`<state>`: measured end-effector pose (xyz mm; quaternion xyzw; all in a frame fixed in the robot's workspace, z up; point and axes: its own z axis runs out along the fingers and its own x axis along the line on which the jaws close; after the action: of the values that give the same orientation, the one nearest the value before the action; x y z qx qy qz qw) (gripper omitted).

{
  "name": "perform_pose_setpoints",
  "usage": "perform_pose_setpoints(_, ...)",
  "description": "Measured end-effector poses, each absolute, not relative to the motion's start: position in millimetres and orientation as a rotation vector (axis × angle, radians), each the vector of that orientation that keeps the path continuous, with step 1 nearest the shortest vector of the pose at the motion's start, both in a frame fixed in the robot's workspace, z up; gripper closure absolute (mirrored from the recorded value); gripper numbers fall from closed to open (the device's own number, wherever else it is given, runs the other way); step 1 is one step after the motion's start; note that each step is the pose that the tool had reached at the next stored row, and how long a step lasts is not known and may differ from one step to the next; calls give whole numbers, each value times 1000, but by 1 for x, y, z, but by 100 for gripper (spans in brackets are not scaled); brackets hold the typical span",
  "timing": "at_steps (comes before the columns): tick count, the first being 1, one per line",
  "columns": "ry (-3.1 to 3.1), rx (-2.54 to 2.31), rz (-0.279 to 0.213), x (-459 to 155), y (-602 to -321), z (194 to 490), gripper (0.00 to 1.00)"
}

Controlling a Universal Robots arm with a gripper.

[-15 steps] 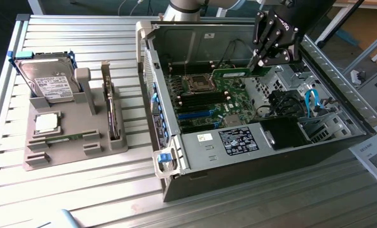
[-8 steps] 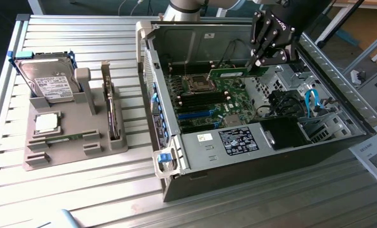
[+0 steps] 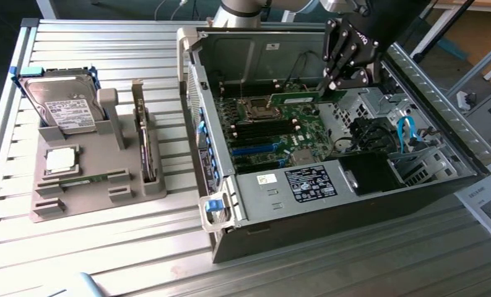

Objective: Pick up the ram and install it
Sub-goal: 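Pick up the ram and move it above insertion slot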

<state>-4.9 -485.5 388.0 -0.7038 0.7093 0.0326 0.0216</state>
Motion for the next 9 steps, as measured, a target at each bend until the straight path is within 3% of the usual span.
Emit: perform_pose_setpoints(9,2198,-2181,101,-5,-483,385,88)
